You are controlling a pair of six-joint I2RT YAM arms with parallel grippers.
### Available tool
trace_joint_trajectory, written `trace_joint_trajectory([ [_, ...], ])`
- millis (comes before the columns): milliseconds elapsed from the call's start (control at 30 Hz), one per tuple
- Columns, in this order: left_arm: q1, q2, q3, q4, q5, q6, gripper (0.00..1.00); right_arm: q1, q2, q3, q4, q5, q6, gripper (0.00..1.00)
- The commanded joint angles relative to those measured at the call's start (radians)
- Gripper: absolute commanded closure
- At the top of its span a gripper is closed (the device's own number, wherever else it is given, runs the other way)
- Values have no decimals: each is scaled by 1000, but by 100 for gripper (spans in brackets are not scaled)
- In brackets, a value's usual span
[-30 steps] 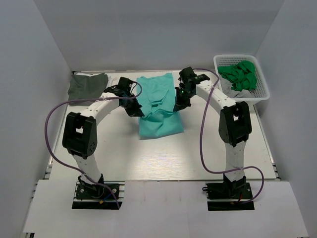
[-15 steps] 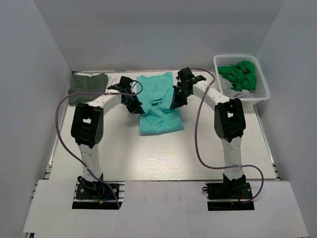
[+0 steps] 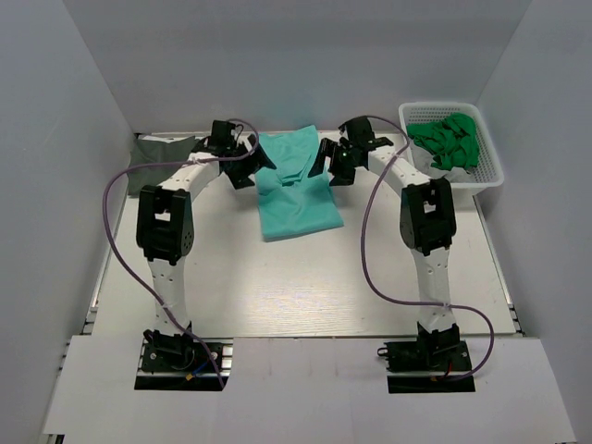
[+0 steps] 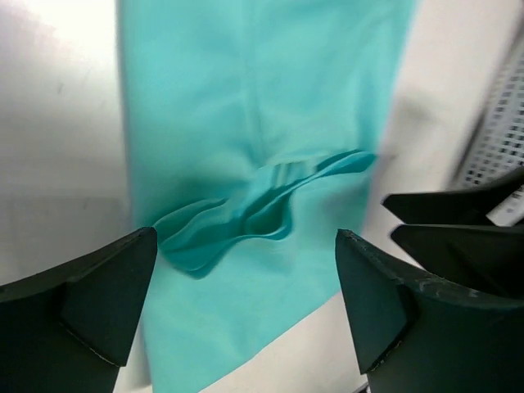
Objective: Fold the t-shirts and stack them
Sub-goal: Fold the folded rectangular tshirt in 1/3 of the way
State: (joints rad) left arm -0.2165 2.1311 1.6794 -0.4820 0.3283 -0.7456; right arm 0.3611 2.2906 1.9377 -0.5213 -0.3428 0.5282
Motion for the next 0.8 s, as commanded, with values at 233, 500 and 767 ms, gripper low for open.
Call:
trace_joint_trajectory([
  [233,-36,-177,-6,-38,1,167,0,4,-212,-100,59,-71,-102,10],
  [500,-105,-257,-299,134,196,95,0,22,-284,-330,213,-213,-28,10],
  [767,-188,-188,-406,158,152,77,0,29,-240,-488,250,-145,12,10],
])
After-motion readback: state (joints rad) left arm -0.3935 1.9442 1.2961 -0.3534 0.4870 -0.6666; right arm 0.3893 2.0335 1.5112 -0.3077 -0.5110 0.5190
